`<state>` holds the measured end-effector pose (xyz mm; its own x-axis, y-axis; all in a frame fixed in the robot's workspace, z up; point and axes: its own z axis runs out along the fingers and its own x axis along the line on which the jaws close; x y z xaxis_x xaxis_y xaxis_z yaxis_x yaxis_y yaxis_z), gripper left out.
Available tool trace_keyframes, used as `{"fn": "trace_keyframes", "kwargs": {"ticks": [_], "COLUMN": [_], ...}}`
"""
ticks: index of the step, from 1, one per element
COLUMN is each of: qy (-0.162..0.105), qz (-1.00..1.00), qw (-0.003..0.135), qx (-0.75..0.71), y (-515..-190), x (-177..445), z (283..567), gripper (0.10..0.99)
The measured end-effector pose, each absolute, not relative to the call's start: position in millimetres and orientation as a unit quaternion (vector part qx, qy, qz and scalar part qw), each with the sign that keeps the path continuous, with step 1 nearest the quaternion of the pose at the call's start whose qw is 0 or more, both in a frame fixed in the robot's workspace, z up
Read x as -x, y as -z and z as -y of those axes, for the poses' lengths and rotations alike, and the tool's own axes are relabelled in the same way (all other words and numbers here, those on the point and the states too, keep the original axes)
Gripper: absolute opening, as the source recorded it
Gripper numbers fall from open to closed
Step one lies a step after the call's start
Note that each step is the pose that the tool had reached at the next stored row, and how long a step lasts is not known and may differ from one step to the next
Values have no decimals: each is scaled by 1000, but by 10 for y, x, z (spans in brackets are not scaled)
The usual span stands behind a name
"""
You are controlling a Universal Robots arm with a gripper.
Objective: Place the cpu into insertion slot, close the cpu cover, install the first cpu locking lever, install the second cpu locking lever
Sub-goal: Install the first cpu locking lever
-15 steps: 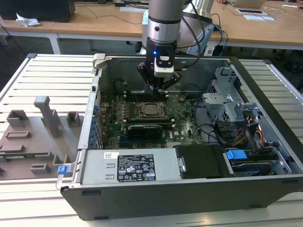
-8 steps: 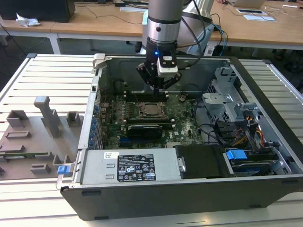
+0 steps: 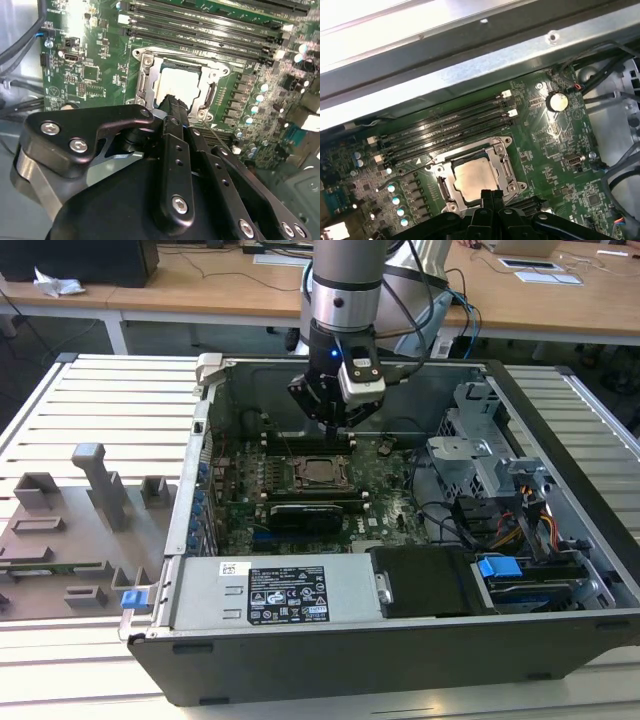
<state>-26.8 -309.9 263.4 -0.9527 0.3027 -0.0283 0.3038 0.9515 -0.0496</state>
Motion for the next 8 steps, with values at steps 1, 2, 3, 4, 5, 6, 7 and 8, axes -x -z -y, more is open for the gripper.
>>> {"fn": "trace_keyframes", "kwargs": {"ticks": [1,2,3,4,5,6,7,8], "qy": [27,27,26,26,26,26,26,26], "qz": [-989,-990,-991,-993,-994,-994,-995,-996], "qw": [10,11,11,11,11,12,12,12], "qx": [-146,-136,-127,-117,-108,-102,-97,-89], "y": [-2634,-2634,-2634,-2634,-2634,-2634,-2634,-2634], "x": [268,268,268,268,268,268,268,268], "z": [3099,3099,3099,3099,3099,3099,3099,3099], "gripper": [106,106,106,106,106,106,106,106]}}
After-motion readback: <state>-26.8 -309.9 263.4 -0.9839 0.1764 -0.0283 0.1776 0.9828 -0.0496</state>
